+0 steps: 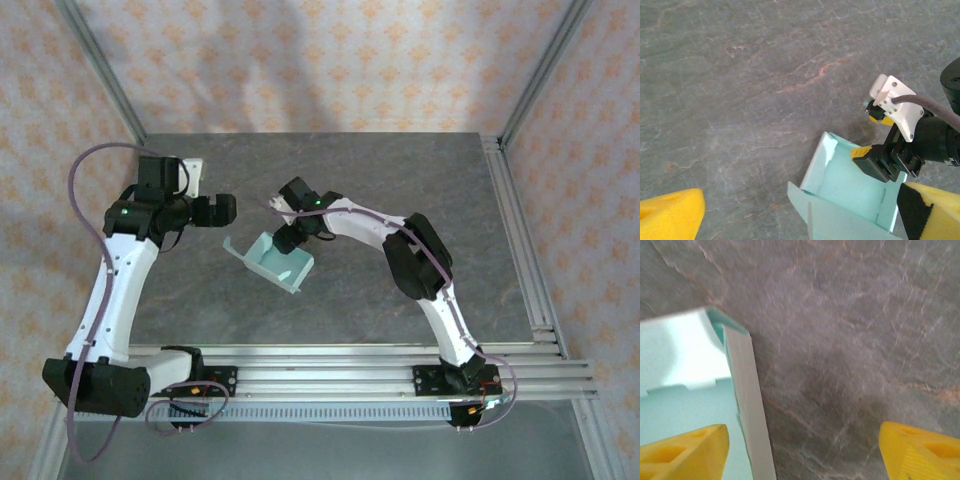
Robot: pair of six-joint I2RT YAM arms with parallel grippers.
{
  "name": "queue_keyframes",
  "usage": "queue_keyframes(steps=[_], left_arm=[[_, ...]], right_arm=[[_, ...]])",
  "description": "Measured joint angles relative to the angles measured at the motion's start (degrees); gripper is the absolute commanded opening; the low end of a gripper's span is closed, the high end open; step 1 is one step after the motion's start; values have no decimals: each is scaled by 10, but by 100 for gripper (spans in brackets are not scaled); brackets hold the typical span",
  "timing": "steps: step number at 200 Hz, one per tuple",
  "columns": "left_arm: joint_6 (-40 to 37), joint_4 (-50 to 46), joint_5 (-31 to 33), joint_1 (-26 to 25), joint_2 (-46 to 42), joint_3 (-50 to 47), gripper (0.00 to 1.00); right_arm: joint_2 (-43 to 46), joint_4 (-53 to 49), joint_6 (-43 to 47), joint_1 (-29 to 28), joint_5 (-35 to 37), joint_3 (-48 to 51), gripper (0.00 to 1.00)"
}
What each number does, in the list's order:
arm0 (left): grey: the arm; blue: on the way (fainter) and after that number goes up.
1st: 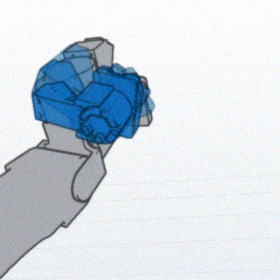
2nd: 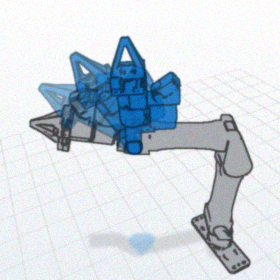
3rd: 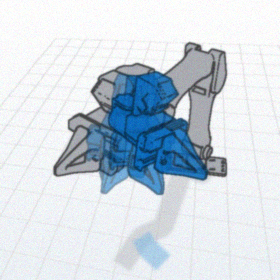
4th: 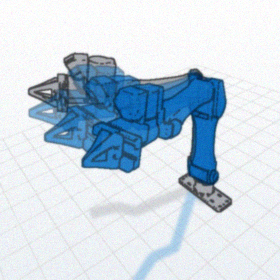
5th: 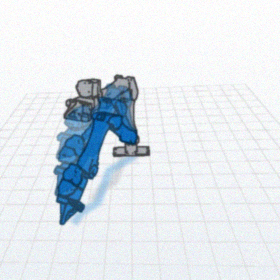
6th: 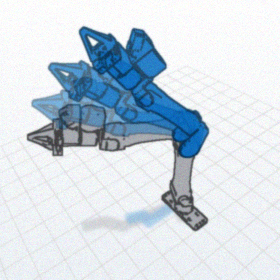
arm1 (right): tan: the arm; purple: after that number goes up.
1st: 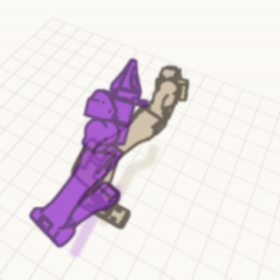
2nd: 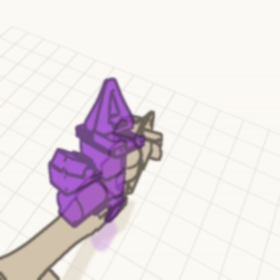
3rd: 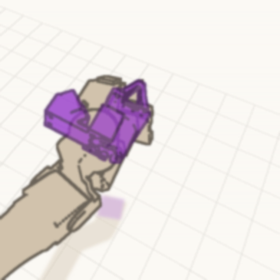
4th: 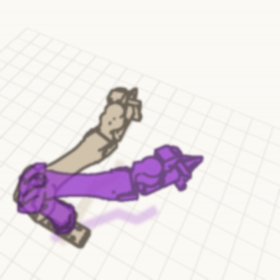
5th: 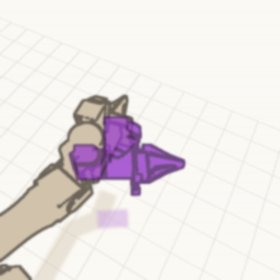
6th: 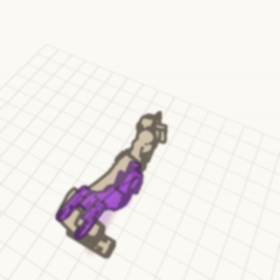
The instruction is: Fold the paper box
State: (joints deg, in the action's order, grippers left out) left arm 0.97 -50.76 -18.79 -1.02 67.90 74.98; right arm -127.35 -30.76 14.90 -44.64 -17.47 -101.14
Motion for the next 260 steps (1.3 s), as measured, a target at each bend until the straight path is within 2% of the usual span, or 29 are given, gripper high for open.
queue_keyframes(steps=[46,100,127,157,198,260], left_arm=[[0,0,-30,0,15,0,100],[-2,0,-48,-3,27,0,100],[-2,1,-48,-21,31,0,100],[-4,2,-47,-42,53,0,100],[-4,11,-46,-53,81,7,100],[3,39,-45,-68,115,17,100]], right_arm=[[0,-48,-3,-1,39,0,76],[1,-82,-56,4,150,-10,75],[10,-88,-105,24,194,-2,74],[64,-83,-169,67,221,64,73],[149,-50,-218,122,202,173,74],[216,15,-203,137,108,251,74]])
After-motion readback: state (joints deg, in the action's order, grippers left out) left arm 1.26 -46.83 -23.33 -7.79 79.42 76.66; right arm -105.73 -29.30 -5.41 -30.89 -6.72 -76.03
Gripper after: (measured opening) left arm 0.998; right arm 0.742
